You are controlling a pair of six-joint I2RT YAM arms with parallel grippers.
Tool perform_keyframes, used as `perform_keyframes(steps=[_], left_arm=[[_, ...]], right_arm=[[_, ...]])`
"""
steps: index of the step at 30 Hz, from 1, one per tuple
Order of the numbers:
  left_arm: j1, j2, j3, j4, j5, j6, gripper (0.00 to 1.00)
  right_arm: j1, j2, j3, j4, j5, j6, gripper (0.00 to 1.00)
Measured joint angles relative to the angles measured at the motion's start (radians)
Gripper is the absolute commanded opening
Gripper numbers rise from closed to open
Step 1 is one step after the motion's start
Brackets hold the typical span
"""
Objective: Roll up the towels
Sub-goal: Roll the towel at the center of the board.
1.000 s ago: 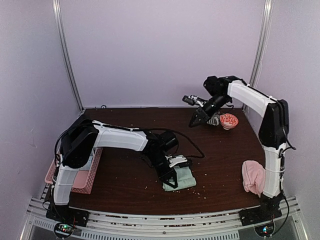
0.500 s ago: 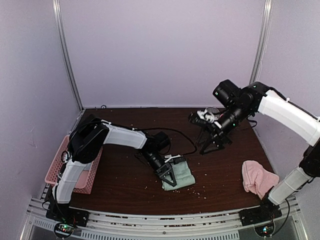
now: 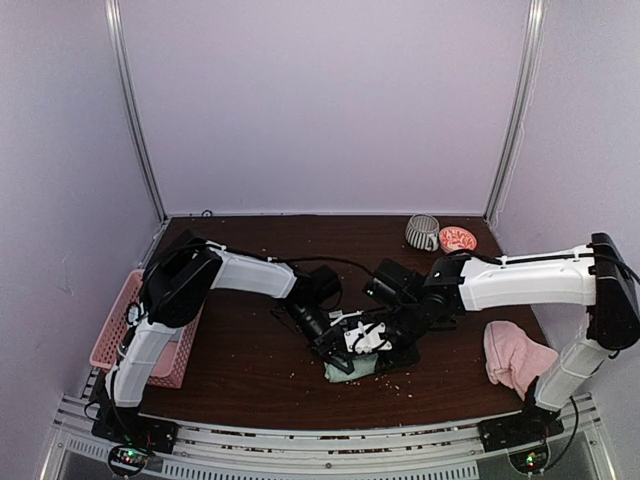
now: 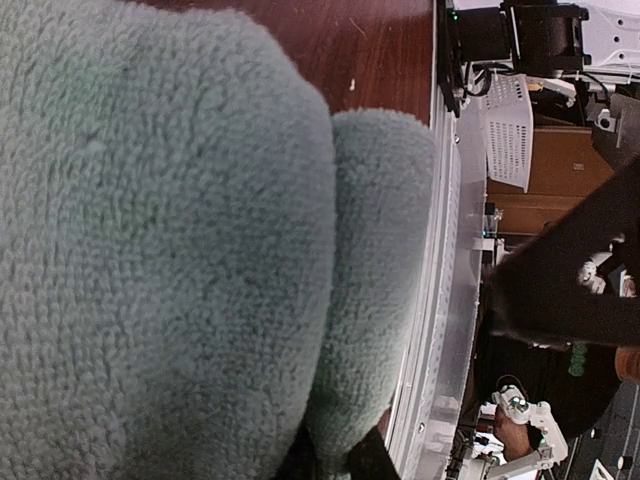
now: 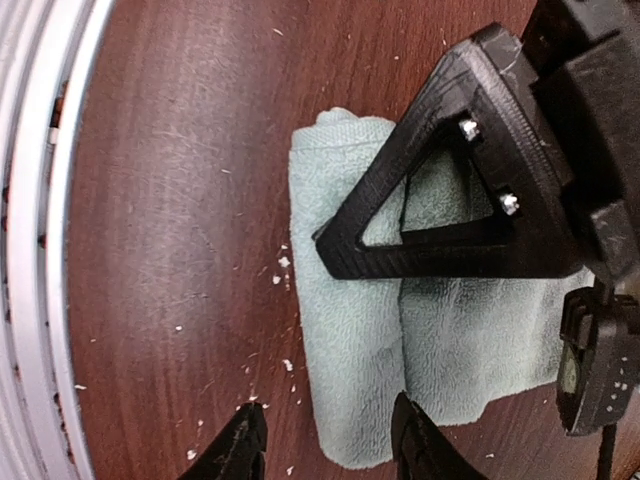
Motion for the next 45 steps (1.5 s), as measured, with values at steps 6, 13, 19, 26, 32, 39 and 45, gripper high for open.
perform_keyframes(steps=[6, 13, 19, 26, 32, 39, 45], left_arm=[[0.0, 0.002, 0.005, -0.011, 0.0, 0.0, 0.0], [0.0, 0.003, 0.011, -0.019, -0.008, 0.0, 0.14], [0.004, -0.068, -0.009, -0.001, -0.166, -0.014, 0.33], [0.062, -0.41, -0.216, 0.167, -0.591, -0.072, 0.43], [0.056, -0.702, -0.449, 0.402, -0.889, -0.115, 0.45], [-0.163, -0.941, -0.701, 0.687, -1.181, 0.102, 0.46], [-0.29, -0.785, -0.639, 0.681, -1.185, 0.326, 0.46]], right_arm=[[0.021, 0.064, -0.041, 0.12, 0.068, 0.003, 0.44], [0.035, 0.126, -0.065, 0.204, 0.097, 0.002, 0.17], [0.034, 0.139, -0.055, 0.206, 0.09, 0.002, 0.1], [-0.047, 0.252, 0.127, 0.013, -0.099, 0.006, 0.1], [-0.2, 0.47, 0.372, -0.224, -0.342, -0.012, 0.1], [-0.349, 0.782, 0.687, -0.576, -0.662, -0.058, 0.1], [-0.372, 0.831, 0.715, -0.648, -0.73, -0.059, 0.11]])
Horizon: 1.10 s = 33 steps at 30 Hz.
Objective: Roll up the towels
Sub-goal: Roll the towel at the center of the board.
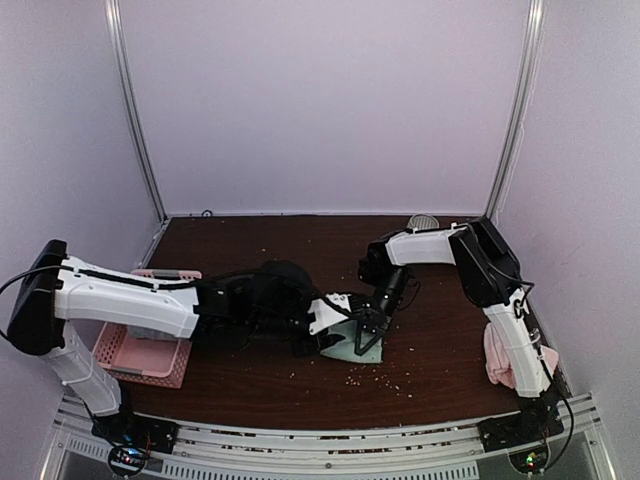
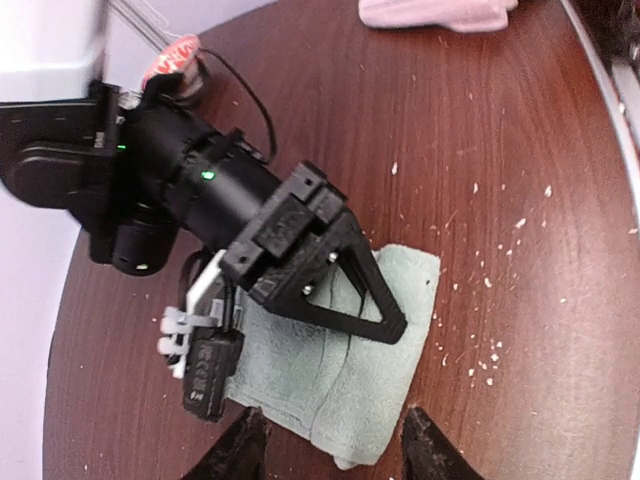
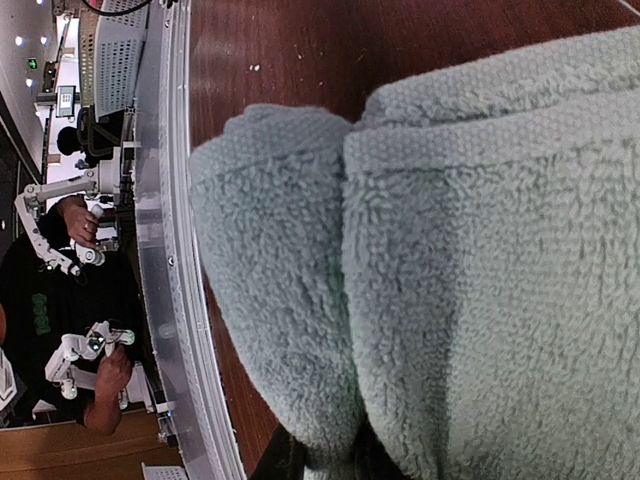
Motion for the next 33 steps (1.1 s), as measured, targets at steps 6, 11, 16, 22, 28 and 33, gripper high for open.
perform_keyframes(steps=[6, 11, 16, 22, 28, 33], left_arm=[[-0.031, 0.232, 0.105, -0.065, -0.047, 0.17, 0.46], [-0.043, 0.335, 0.167, -0.091, -0.062, 0.256, 0.41], [-0.043, 0.385, 0.206, -0.097, -0.085, 0.291, 0.35], [-0.046, 0.413, 0.216, -0.086, -0.137, 0.307, 0.39], [-0.05, 0.408, 0.192, -0.053, -0.161, 0.314, 0.42], [-0.05, 0.397, 0.154, -0.013, -0.19, 0.327, 0.44]], right_arm=[[0.0, 0.0, 0.0, -0.008, 0.0, -0.003, 0.12], [0.0, 0.0, 0.0, -0.013, 0.0, -0.003, 0.12], [0.0, 0.0, -0.003, -0.015, 0.0, -0.006, 0.13], [0.0, 0.0, -0.007, -0.015, -0.001, -0.014, 0.13], [0.0, 0.0, -0.007, -0.015, -0.001, -0.023, 0.14], [0.0, 0.0, -0.008, -0.015, -0.002, -0.024, 0.14]])
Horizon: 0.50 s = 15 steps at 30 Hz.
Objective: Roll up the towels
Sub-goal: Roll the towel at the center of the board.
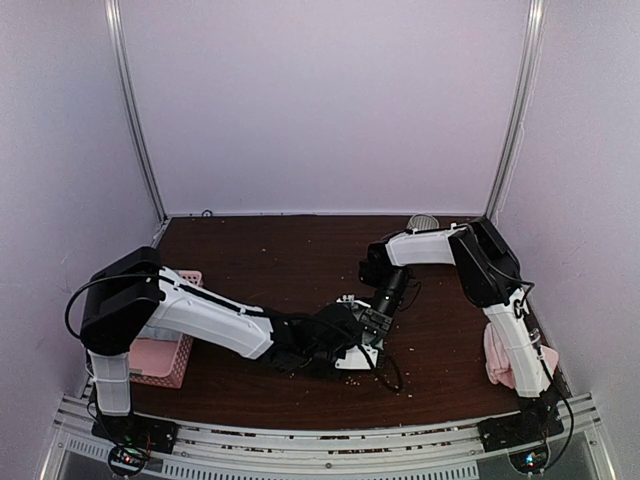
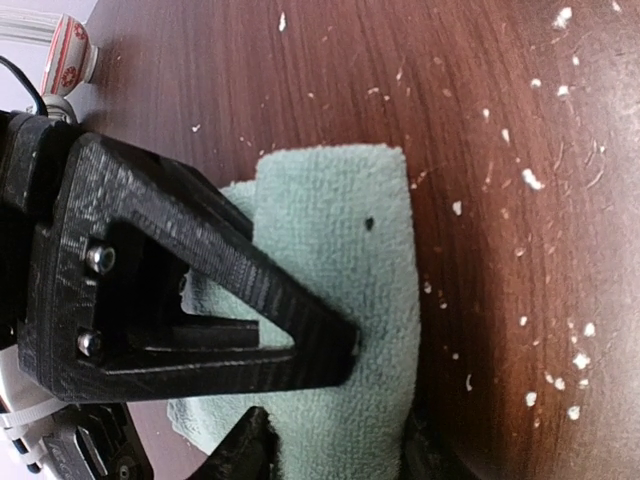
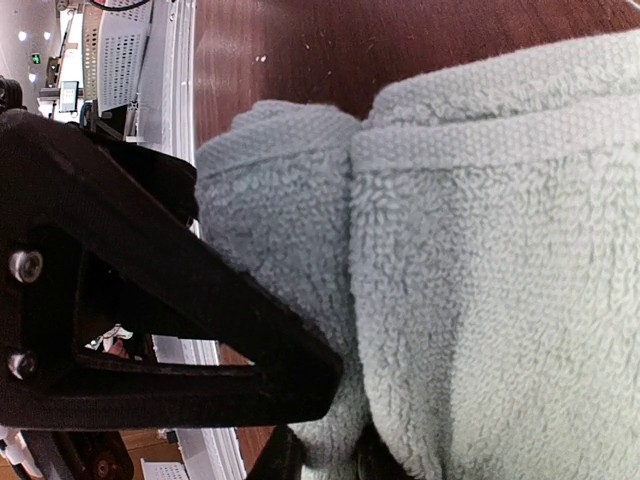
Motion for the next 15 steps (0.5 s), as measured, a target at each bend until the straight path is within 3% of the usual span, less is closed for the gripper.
perform_keyframes(steps=[3, 11, 15], left_arm=[[0.0, 0.001, -0.002, 0.004, -0.017, 0.006, 0.4], [-0.008, 0.031, 0.028, -0.016, -0.047, 0.002, 0.17], [-0.007, 0.031, 0.033, -0.027, -0.046, -0.006, 0.1]], right_arm=[[0.0, 0.0, 0.0, 0.0, 0.0, 0.0, 0.16], [0.0, -0.017, -0.013, -0.002, 0.004, -0.009, 0.28], [0.003, -0.047, -0.019, 0.005, 0.026, -0.005, 0.37]])
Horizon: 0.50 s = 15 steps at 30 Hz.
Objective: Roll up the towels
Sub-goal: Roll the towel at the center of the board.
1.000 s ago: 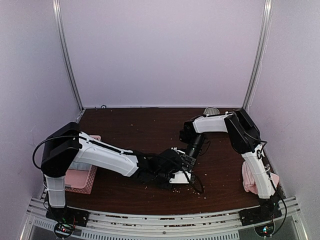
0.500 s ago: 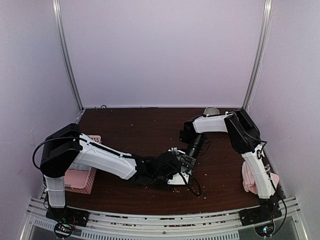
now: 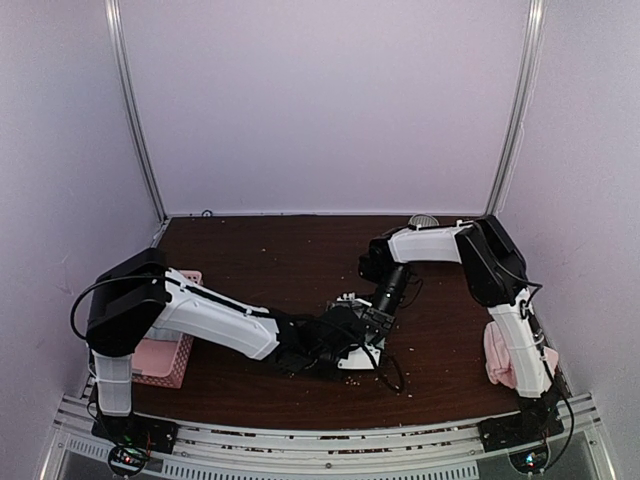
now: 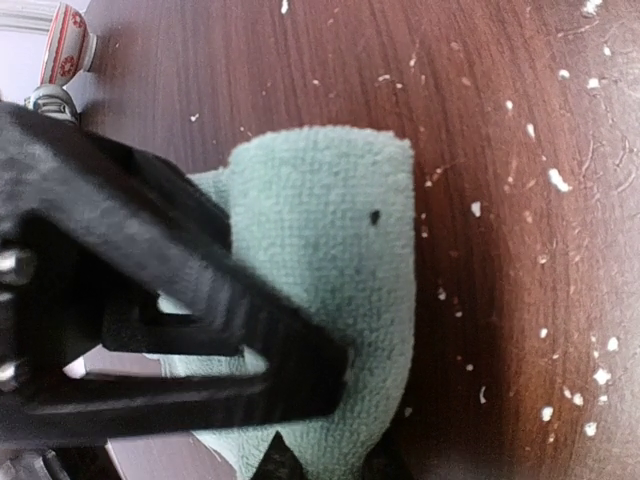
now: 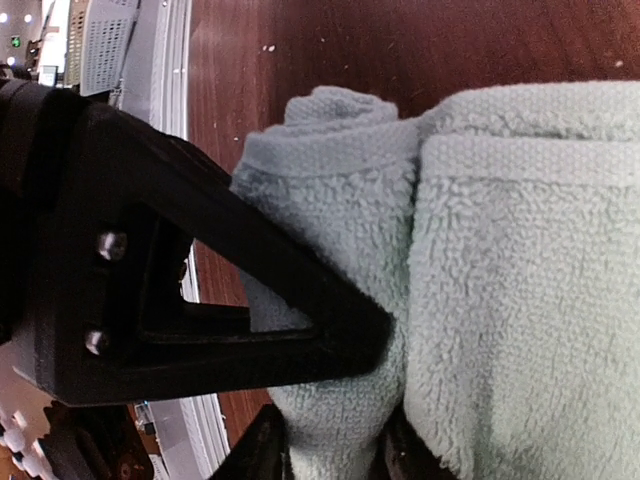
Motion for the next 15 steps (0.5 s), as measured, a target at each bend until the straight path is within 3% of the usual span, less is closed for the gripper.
perform_keyframes(steps=[7, 15], left_arm=[[0.003, 0.0, 0.035, -0.068, 0.003, -0.042, 0.07], [0.004, 0.008, 0.103, -0.206, 0.021, -0.129, 0.05]], right_arm=[[-0.026, -0.192, -0.013, 0.029, 0.047, 0.002, 0.41], [-0.132, -0.24, -0.057, 0.145, 0.114, 0.142, 0.29]])
